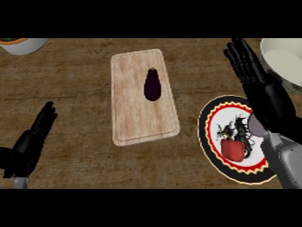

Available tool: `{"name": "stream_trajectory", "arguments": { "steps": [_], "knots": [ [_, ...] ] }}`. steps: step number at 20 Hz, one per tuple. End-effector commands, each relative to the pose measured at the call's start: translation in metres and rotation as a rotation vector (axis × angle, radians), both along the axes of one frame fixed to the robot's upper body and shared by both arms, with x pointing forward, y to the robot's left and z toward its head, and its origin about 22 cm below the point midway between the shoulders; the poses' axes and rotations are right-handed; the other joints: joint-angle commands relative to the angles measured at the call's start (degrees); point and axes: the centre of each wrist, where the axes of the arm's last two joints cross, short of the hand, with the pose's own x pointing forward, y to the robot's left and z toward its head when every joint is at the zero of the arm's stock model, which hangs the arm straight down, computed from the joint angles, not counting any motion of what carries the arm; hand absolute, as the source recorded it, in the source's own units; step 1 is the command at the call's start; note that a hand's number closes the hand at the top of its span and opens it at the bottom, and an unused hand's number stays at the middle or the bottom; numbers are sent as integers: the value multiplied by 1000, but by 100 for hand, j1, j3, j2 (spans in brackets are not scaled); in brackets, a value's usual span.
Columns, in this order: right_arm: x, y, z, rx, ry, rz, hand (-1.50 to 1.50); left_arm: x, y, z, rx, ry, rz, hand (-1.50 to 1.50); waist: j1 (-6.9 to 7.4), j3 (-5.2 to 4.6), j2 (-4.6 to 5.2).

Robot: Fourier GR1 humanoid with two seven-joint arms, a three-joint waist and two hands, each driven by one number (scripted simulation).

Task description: Pick the bell pepper from the plate and place it in the bowl

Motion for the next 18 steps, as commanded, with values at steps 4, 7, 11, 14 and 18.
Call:
{"name": "stream_trajectory", "arguments": {
  "steps": [4,7,11,14,18],
  "knots": [
    [-33,-46,-34,60,75,-492,150,26,-30,33,-38,-66,-152,0,-290,-46,-113],
    [-48,-125,-57,-430,139,-764,150,17,-40,21,-44,-56,-172,0,-790,-216,14],
    [-89,-61,-119,-38,219,-977,-150,27,-89,35,-79,-80,-321,0,-60,-41,-52],
    [-116,-54,-126,-226,174,-986,-150,36,-96,47,-90,-71,-347,0,59,-52,-47],
    [-92,-72,-97,-490,238,-998,-150,38,-93,57,-85,-58,-374,0,201,-69,-28]
  ]
}}
